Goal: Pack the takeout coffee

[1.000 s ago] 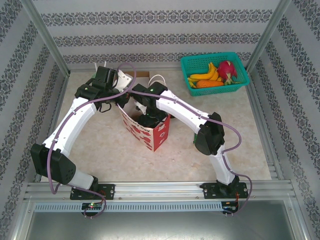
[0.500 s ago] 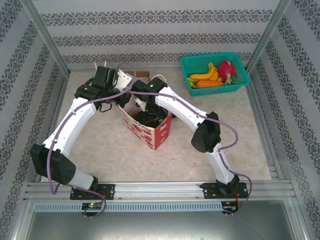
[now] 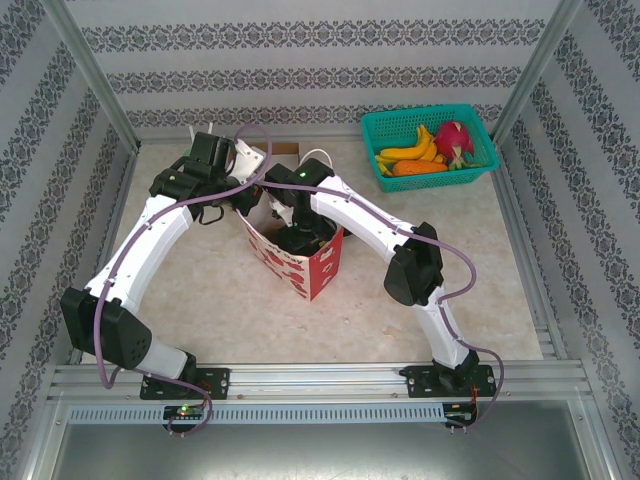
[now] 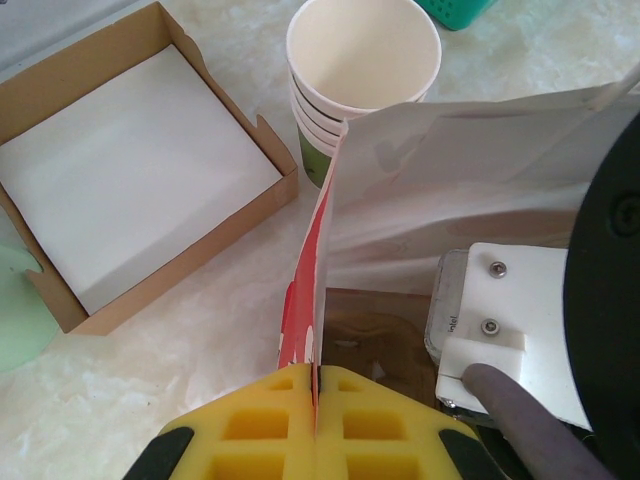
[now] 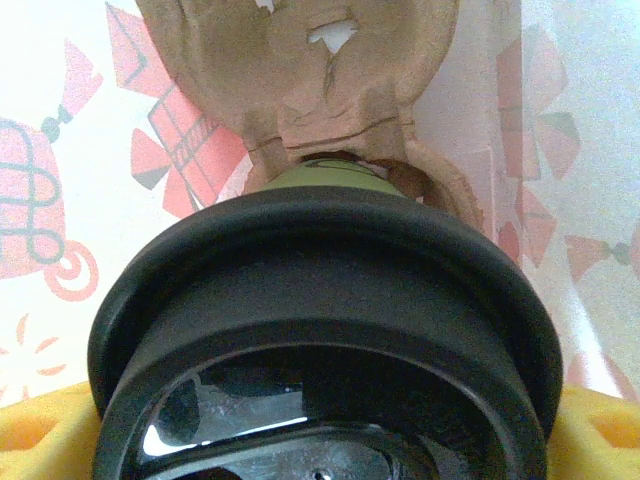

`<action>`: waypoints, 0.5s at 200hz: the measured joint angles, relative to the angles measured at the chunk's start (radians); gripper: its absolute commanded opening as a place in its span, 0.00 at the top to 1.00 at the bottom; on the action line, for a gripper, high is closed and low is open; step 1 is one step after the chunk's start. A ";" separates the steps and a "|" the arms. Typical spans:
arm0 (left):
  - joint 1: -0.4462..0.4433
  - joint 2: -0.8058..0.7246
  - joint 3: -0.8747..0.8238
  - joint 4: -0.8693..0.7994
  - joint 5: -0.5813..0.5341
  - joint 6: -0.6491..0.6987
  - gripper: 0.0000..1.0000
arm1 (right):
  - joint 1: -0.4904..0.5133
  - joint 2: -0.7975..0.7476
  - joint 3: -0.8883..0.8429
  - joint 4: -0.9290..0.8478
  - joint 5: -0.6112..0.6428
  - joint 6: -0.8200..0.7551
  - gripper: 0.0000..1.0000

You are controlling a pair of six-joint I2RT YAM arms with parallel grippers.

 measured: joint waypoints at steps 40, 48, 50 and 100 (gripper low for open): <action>0.000 -0.001 -0.002 0.000 0.000 0.000 1.00 | 0.000 -0.005 -0.013 0.009 -0.001 0.001 0.52; 0.000 -0.001 -0.002 0.000 0.000 0.000 1.00 | 0.000 -0.006 -0.014 0.010 -0.001 0.001 0.52; 0.000 -0.001 -0.002 0.000 0.000 0.000 1.00 | 0.000 -0.006 -0.014 0.010 -0.001 0.001 0.52; 0.000 -0.001 -0.004 0.003 0.000 0.000 1.00 | 0.000 -0.008 -0.015 0.012 0.001 0.002 0.52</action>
